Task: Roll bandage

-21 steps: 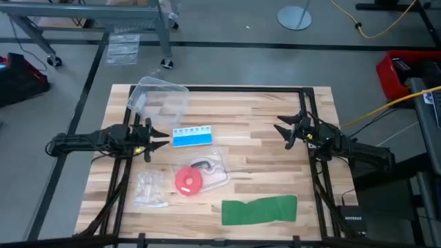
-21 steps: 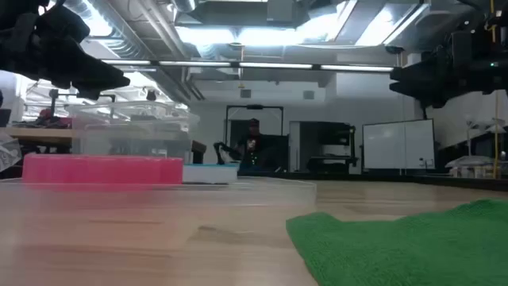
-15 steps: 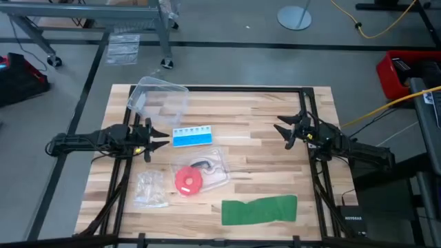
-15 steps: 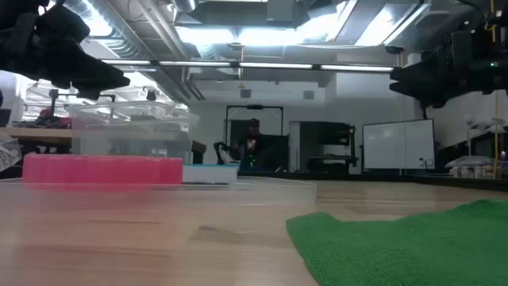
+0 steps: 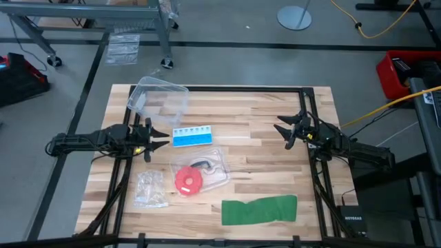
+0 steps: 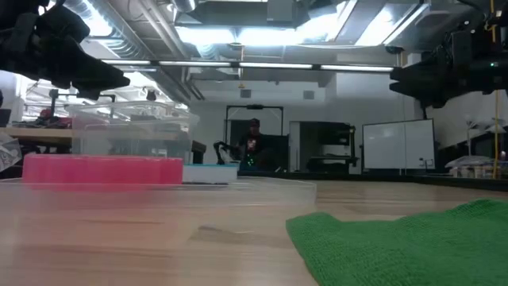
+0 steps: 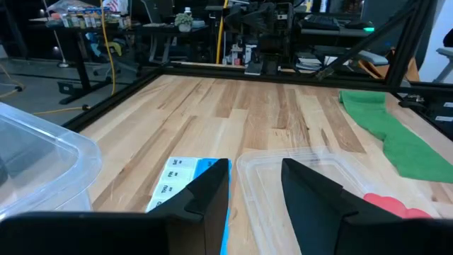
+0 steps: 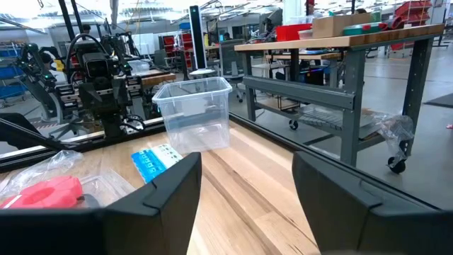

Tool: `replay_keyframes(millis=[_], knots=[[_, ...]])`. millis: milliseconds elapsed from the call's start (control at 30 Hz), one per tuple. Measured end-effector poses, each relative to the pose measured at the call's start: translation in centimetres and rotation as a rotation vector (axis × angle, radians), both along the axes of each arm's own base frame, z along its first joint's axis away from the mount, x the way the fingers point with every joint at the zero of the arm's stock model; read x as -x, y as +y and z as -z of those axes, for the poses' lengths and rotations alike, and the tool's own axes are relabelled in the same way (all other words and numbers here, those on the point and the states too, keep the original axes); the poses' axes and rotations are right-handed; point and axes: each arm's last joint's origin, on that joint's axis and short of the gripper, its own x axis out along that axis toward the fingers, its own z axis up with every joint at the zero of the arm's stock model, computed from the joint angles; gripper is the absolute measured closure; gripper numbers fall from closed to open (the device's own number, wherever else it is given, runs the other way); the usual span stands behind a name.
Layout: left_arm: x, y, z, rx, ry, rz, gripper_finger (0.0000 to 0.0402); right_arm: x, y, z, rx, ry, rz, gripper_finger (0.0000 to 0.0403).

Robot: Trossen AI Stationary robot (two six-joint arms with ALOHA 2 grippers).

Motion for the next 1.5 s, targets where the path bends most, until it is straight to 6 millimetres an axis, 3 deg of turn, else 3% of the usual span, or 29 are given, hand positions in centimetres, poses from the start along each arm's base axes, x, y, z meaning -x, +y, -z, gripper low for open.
replay_keyframes(millis=[967, 1100, 1333, 1500], knots=[[0.0, 0.0, 0.0, 0.000, 0.000, 0.001, 0.0277, 0.0, 0.0, 0.0, -0.001, 0.000, -0.002, 0.0175], [0.0, 0.0, 0.0, 0.000, 0.000, 0.001, 0.0277, -0.1, 0.2, 0.0, -0.022, -0.007, -0.075, 0.0175], [0.0, 0.0, 0.0, -0.088, 0.015, 0.014, 0.0277, 0.0, 0.6, -1.6, -0.149, -0.241, -0.212, 0.0175], [0.0, 0.0, 0.0, -0.137, 0.022, 0.022, 0.0277, 0.5, 1.1, -3.6, -0.087, -0.421, -0.373, 0.0175]])
